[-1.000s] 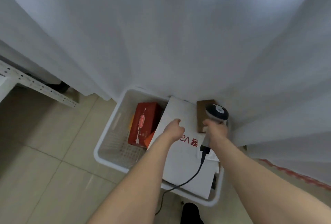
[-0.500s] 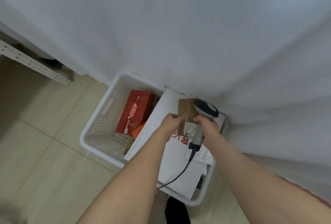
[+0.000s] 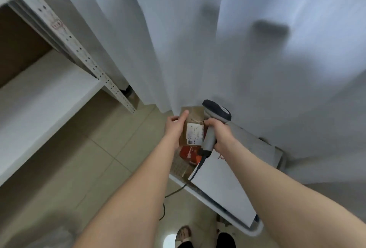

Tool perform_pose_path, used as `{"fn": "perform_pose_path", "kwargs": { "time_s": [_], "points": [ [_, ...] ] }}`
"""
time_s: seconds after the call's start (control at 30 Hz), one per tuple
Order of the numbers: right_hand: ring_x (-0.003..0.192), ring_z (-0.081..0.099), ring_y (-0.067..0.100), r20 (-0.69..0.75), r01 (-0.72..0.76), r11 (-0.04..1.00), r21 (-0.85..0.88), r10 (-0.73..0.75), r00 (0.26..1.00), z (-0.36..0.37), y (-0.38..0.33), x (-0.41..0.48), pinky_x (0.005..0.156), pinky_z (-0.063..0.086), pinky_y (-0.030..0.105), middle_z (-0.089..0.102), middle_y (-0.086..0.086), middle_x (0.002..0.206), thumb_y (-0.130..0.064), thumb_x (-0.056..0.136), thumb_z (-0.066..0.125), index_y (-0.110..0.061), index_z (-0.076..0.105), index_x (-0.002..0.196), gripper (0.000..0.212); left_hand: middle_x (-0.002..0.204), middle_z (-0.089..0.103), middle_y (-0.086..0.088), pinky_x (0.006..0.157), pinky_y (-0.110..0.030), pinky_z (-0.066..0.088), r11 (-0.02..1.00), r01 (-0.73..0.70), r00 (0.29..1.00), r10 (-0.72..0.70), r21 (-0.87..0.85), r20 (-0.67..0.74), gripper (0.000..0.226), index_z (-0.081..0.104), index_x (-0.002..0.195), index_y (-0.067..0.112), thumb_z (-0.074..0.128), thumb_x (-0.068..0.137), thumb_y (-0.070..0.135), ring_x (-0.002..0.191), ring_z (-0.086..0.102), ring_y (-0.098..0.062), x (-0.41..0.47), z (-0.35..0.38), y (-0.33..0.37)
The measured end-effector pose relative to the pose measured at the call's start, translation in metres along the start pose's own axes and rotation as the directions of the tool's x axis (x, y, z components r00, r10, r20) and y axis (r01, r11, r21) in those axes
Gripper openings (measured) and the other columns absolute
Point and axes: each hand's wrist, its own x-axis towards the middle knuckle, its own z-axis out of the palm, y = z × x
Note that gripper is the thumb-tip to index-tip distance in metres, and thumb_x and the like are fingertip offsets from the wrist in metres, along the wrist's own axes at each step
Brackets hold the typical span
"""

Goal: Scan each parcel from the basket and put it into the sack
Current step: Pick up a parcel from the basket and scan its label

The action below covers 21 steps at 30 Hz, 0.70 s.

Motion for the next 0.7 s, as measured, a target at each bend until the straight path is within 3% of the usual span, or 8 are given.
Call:
{"fn": "perform_pose_path", "kwargs": {
  "time_s": [0.07,0.23,0.33,0.4,0.47,0.57,0.63,0.7],
  "points": [
    [0.078,0.067,0.029,0.014,0.013,1.0,-0.019,-0.013,1.0,0.025,0.0,-0.021,0.07,0.057,0.04,0.068,0.015,0.091,-0.007,0.081,0.066,-0.004,0.062,0.104,0.023,0.1,0.061,-0.008,0.077,-0.043,0.055,0.999,0.023,1.0,-0.022,-0.043,0.006,0.048,0.042,0.112,0.019,0.067,0.083,0.048,0.081,0.06,-0.021,-0.015,-0.031,0.014],
    [0.086,0.065,0.028,0.033,0.048,0.998,-0.044,-0.046,0.998,0.069,-0.003,-0.073,0.086,0.055,0.045,0.068,0.014,0.098,-0.007,0.082,0.07,-0.007,0.06,0.11,0.029,0.099,0.068,-0.011,0.06,-0.04,0.056,0.975,0.072,0.997,-0.064,-0.21,0.043,0.053,0.051,0.125,0.012,0.07,0.081,0.035,0.079,0.067,-0.027,-0.05,-0.092,0.043],
    [0.078,0.061,0.023,0.037,0.05,0.999,-0.006,-0.049,0.998,0.081,-0.009,-0.097,0.077,0.052,0.039,0.064,0.008,0.091,-0.011,0.084,0.072,-0.01,0.056,0.105,0.026,0.094,0.062,-0.01,0.072,-0.043,0.052,0.943,0.111,0.992,-0.088,-0.313,0.086,0.026,0.059,0.101,0.013,0.062,0.086,0.034,0.083,0.061,-0.027,-0.078,-0.121,0.059],
    [0.075,0.063,0.024,0.05,0.023,0.999,0.05,-0.025,0.998,0.087,-0.017,-0.116,0.069,0.053,0.036,0.065,0.009,0.09,-0.013,0.084,0.074,-0.008,0.054,0.107,0.031,0.1,0.058,-0.01,0.08,-0.045,0.049,0.921,0.138,0.987,-0.099,-0.365,0.124,0.021,0.057,0.093,0.016,0.06,0.084,0.035,0.091,0.057,-0.027,-0.093,-0.136,0.066],
    [0.074,0.067,0.025,0.096,0.031,0.996,0.084,-0.039,0.995,0.093,-0.027,-0.135,0.063,0.055,0.036,0.069,0.011,0.091,-0.009,0.084,0.073,-0.004,0.055,0.112,0.033,0.101,0.058,-0.009,0.087,-0.048,0.046,0.939,0.086,0.989,-0.04,-0.333,0.142,0.018,0.055,0.101,0.019,0.054,0.086,0.029,0.094,0.055,-0.026,-0.105,-0.146,0.075],
    [0.093,0.069,0.03,0.114,0.095,0.993,0.064,-0.102,0.988,0.099,-0.042,-0.159,0.083,0.057,0.045,0.069,0.015,0.106,0.002,0.083,0.07,-0.001,0.055,0.118,0.038,0.101,0.062,-0.004,0.098,-0.048,0.039,0.981,-0.076,0.992,0.092,-0.179,0.083,0.029,0.056,0.119,0.028,0.045,0.092,0.021,0.094,0.056,-0.022,-0.125,-0.155,0.091],
    [0.1,0.067,0.034,0.127,0.144,0.988,0.062,-0.151,0.98,0.102,-0.055,-0.175,0.086,0.056,0.046,0.067,0.017,0.109,0.008,0.082,0.068,-0.001,0.055,0.109,0.031,0.107,0.064,-0.003,0.099,-0.05,0.038,0.994,-0.102,0.984,0.107,-0.044,0.14,0.033,0.059,0.118,0.024,0.055,0.09,0.041,0.101,0.058,-0.023,-0.144,-0.156,0.103],
    [0.101,0.067,0.036,0.142,0.181,0.981,0.069,-0.189,0.972,0.105,-0.066,-0.187,0.079,0.058,0.044,0.067,0.019,0.11,0.011,0.082,0.066,0.0,0.055,0.111,0.033,0.12,0.062,-0.003,0.095,-0.055,0.039,0.99,-0.117,0.973,0.099,0.075,0.211,0.057,0.052,0.125,0.029,0.067,0.077,0.056,0.11,0.055,-0.027,-0.16,-0.156,0.113]
  ]
}}
